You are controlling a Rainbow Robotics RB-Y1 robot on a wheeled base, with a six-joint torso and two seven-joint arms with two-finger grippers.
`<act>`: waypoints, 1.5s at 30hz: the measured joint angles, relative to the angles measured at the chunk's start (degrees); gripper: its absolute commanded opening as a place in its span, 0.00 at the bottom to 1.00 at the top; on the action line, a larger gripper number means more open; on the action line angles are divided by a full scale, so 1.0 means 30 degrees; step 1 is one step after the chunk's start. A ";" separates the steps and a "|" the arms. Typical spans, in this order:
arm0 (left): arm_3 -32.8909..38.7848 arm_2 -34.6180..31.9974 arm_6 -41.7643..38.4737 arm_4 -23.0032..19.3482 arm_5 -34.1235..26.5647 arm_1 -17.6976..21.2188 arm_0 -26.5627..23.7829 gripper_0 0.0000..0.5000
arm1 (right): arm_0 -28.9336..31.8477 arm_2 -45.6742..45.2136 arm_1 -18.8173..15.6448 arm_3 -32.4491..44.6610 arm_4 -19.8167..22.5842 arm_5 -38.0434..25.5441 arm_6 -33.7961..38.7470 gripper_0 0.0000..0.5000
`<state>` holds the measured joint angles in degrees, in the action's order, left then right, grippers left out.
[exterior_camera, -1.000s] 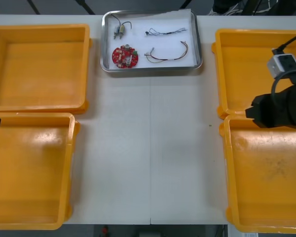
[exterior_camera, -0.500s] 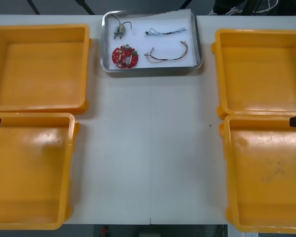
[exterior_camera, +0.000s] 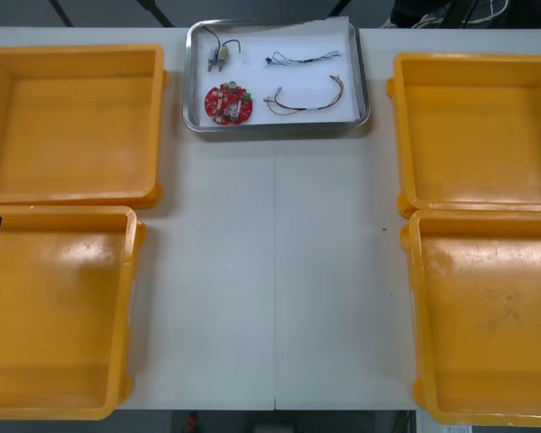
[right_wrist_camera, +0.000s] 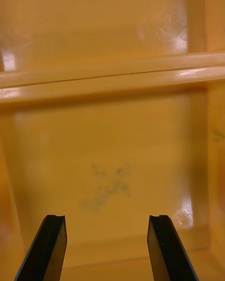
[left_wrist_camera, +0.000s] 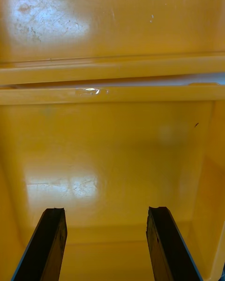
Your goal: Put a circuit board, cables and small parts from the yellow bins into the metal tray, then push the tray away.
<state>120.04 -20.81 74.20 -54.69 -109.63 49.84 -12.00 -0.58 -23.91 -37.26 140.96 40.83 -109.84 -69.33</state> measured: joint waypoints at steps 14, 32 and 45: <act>0.0000 0.0000 0.0000 0.0000 0.0000 0.0000 0.0000 1.00 | 0.0677 0.0000 -0.0140 0.0000 0.0840 0.0000 -0.0700 1.00; 0.0000 0.0000 0.0000 0.0000 0.0000 0.0000 0.0000 1.00 | 0.0864 0.0000 -0.0142 0.0000 0.1135 0.0000 -0.0700 1.00; 0.0000 0.0000 0.0000 0.0000 0.0000 0.0000 0.0000 1.00 | 0.0872 0.0000 -0.0142 0.0000 0.1135 0.0000 -0.0700 1.00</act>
<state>120.04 -20.81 74.20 -54.69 -109.63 49.84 -12.00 2.04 -23.91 -37.69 140.96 44.24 -109.84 -71.42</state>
